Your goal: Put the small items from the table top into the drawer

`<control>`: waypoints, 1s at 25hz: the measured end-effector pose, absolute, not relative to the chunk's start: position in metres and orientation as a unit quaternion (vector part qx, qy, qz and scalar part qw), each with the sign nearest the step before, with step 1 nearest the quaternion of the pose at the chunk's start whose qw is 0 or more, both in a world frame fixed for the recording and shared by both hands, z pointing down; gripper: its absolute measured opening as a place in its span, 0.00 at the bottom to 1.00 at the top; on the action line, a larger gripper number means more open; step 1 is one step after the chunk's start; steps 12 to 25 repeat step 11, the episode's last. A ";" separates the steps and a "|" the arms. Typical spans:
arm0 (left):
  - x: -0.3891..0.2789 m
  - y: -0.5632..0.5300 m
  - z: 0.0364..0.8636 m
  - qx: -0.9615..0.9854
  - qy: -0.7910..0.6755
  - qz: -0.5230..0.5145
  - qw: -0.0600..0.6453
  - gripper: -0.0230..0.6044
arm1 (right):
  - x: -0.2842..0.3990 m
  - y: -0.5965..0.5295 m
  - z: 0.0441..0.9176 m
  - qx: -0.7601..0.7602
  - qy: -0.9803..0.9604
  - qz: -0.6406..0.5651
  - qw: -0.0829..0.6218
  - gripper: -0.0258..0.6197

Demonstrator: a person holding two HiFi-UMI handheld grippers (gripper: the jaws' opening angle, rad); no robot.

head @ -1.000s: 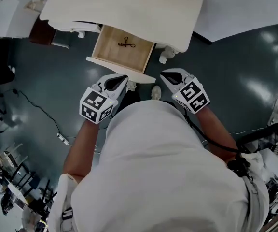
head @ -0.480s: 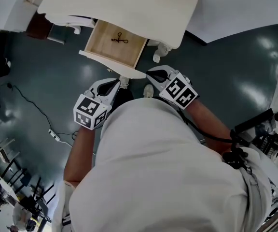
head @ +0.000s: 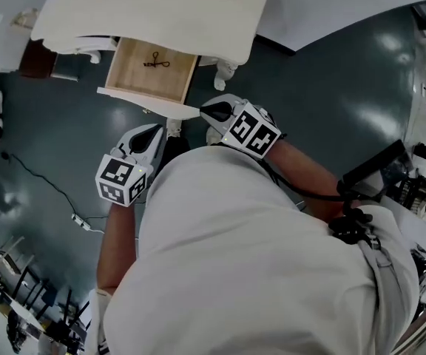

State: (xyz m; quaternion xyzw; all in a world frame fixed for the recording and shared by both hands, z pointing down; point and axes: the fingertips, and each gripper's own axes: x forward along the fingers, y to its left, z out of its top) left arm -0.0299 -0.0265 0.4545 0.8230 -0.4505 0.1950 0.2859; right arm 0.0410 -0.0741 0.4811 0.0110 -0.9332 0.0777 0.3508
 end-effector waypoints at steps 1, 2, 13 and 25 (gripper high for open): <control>-0.031 -0.027 0.455 0.822 -0.452 0.196 0.286 0.04 | 0.040 -0.075 0.482 0.010 -0.933 0.076 0.351 0.04; -0.032 -0.027 0.456 0.821 -0.453 0.197 0.287 0.04 | 0.039 -0.075 0.482 0.008 -0.934 0.073 0.351 0.04; -0.023 -0.029 0.460 0.815 -0.458 0.203 0.291 0.04 | 0.049 -0.082 0.481 0.005 -0.935 0.063 0.350 0.04; -0.023 -0.029 0.460 0.815 -0.458 0.203 0.291 0.04 | 0.049 -0.082 0.481 0.005 -0.935 0.063 0.350 0.04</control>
